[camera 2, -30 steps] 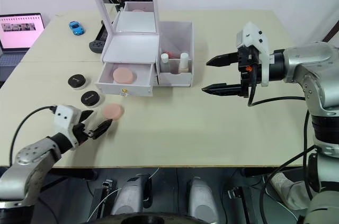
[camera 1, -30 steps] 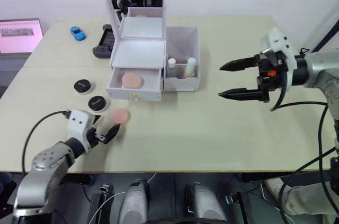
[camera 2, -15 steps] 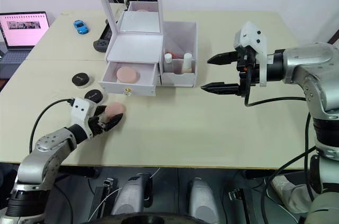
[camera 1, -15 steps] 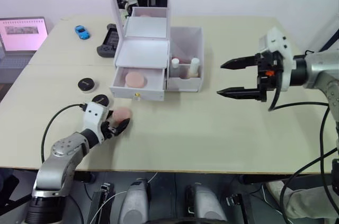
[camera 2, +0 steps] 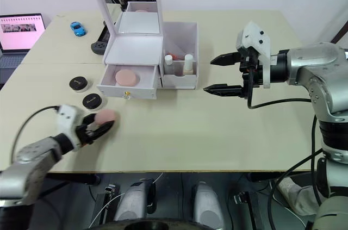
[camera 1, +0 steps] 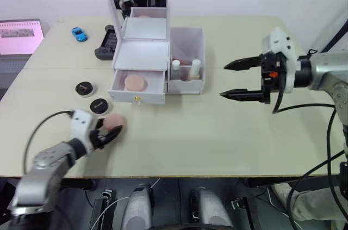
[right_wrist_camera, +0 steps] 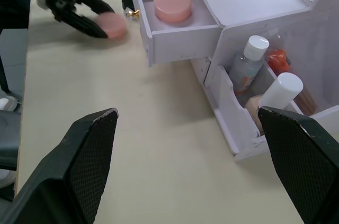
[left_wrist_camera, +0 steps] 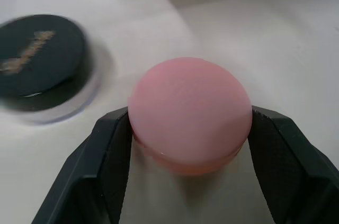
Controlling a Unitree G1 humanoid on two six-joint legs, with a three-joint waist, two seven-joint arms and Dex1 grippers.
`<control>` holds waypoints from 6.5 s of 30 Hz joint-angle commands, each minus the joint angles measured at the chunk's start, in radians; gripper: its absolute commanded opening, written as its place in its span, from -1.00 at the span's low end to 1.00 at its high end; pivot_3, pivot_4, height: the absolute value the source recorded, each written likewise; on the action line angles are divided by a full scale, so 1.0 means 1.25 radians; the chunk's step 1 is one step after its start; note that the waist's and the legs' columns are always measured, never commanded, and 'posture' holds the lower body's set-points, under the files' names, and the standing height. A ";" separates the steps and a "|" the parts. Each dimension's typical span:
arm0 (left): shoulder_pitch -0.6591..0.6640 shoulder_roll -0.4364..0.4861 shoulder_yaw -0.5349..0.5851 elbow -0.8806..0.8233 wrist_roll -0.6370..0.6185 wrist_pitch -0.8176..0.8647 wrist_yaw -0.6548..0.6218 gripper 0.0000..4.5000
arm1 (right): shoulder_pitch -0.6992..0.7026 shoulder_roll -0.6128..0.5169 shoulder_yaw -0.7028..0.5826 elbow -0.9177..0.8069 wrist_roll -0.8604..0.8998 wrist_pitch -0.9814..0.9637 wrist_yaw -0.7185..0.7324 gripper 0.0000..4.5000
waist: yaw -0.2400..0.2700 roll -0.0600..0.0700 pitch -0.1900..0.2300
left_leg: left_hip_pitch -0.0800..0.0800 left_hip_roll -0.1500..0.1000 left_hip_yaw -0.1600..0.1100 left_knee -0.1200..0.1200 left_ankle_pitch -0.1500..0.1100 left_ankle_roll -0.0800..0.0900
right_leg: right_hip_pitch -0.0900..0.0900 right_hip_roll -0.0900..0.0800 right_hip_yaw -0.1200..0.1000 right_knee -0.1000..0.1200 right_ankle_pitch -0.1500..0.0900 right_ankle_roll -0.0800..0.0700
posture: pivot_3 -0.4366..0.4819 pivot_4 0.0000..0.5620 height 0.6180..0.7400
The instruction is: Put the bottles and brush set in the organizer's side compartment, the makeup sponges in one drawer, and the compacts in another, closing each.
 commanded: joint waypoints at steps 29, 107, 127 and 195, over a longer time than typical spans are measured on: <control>-0.581 0.028 -0.295 0.033 -0.090 0.251 0.127 0.18 | 0.050 -0.006 -0.133 -0.153 0.123 0.105 -0.083 1.00 | 0.009 0.000 0.000 | 0.000 -0.001 -0.001 0.001 0.000 0.000 | 0.002 0.001 0.000 0.000 0.001 0.001 | -0.05 -0.47 1.00; -0.436 -0.160 -0.183 0.128 0.061 -0.062 0.172 -0.99 | -0.061 -0.002 -0.070 -0.072 0.067 0.045 -0.086 1.00 | 0.012 0.000 0.000 | 0.000 -0.001 -0.001 0.002 0.000 0.000 | 0.002 0.000 0.000 0.000 0.001 0.001 | -0.05 -0.47 1.00; -0.491 -0.190 -0.223 0.189 0.109 -0.072 0.169 -0.99 | -0.076 0.009 -0.061 -0.037 0.066 0.043 -0.093 1.00 | 0.011 0.000 0.000 | 0.000 -0.001 -0.001 0.002 0.000 0.000 | 0.003 0.000 0.000 0.000 0.001 0.001 | -0.05 -0.47 1.00; -0.327 -0.357 -0.286 0.199 0.180 -0.160 0.346 0.97 | 0.077 0.058 -0.131 -0.108 0.136 0.098 -0.151 1.00 | 0.030 0.001 -0.003 | 0.002 -0.001 -0.001 0.002 0.000 0.000 | 0.005 0.000 0.001 0.000 0.001 0.001 | -0.05 -0.47 1.00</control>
